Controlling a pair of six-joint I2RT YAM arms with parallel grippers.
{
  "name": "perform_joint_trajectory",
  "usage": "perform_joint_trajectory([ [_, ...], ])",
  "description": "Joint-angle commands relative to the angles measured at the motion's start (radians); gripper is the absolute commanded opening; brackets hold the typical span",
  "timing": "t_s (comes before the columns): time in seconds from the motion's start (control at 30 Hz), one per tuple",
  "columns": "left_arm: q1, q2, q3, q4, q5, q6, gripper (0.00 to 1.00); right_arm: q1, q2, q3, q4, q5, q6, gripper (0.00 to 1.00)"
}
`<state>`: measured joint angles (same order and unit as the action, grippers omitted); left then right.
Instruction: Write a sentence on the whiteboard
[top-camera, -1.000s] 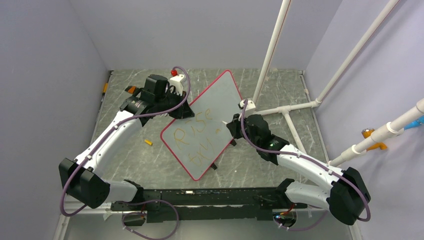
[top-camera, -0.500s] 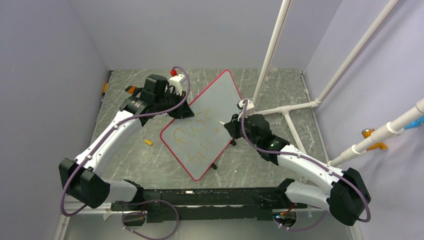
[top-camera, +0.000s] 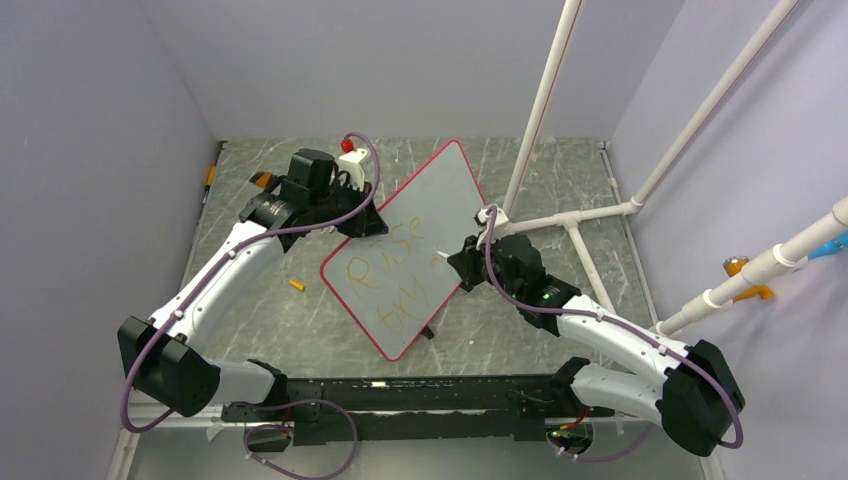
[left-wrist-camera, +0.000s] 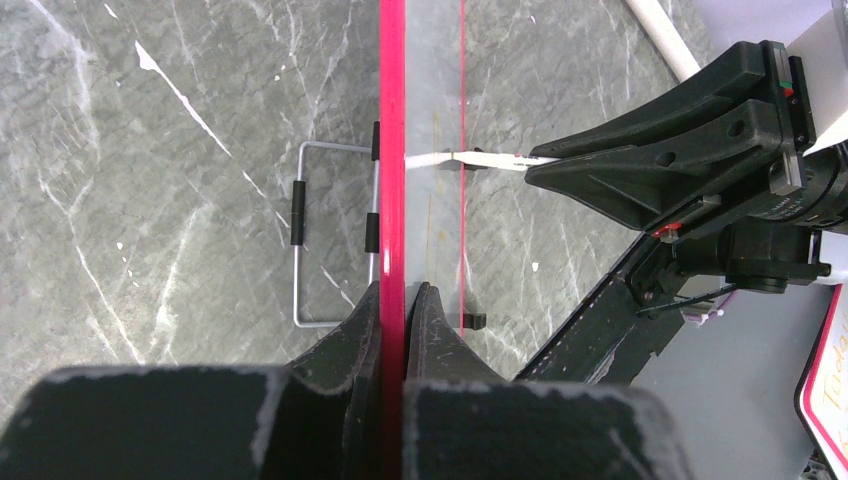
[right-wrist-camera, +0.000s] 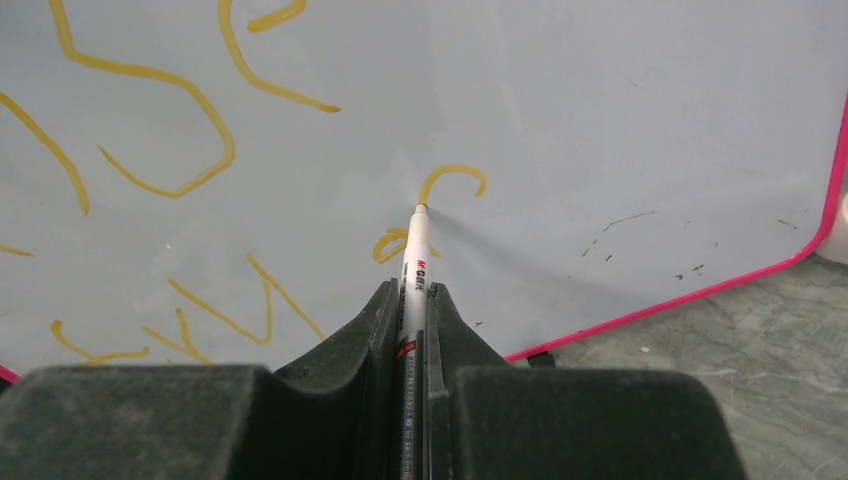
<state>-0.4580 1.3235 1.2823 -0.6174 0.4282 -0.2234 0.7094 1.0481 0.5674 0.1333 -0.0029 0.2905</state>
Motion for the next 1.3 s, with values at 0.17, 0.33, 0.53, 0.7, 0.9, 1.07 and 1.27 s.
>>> perform_joint_trajectory([
  [0.17,0.002,0.025,-0.031,-0.01,-0.264,0.199,0.0,0.007,0.022,-0.007,-0.038,0.05,0.029,0.0],
  [0.33,0.001,0.022,-0.034,-0.009,-0.264,0.198,0.0,0.007,0.034,0.007,-0.047,0.072,0.027,0.0],
  [0.53,0.001,0.022,-0.034,-0.008,-0.264,0.199,0.0,0.007,0.052,0.036,-0.041,0.085,0.022,0.0],
  [0.7,0.001,0.021,-0.034,-0.008,-0.264,0.198,0.0,0.007,0.073,0.076,-0.033,0.1,0.012,0.0],
  [0.9,0.001,0.019,-0.035,-0.009,-0.266,0.199,0.0,0.007,0.11,0.135,-0.03,0.099,-0.006,0.0],
  [1.07,0.002,0.022,-0.035,-0.009,-0.264,0.2,0.0,0.007,0.124,0.154,-0.023,0.08,-0.01,0.0],
  [1.27,0.001,0.022,-0.034,-0.01,-0.265,0.2,0.0,0.007,0.108,0.135,0.009,0.05,0.003,0.0],
])
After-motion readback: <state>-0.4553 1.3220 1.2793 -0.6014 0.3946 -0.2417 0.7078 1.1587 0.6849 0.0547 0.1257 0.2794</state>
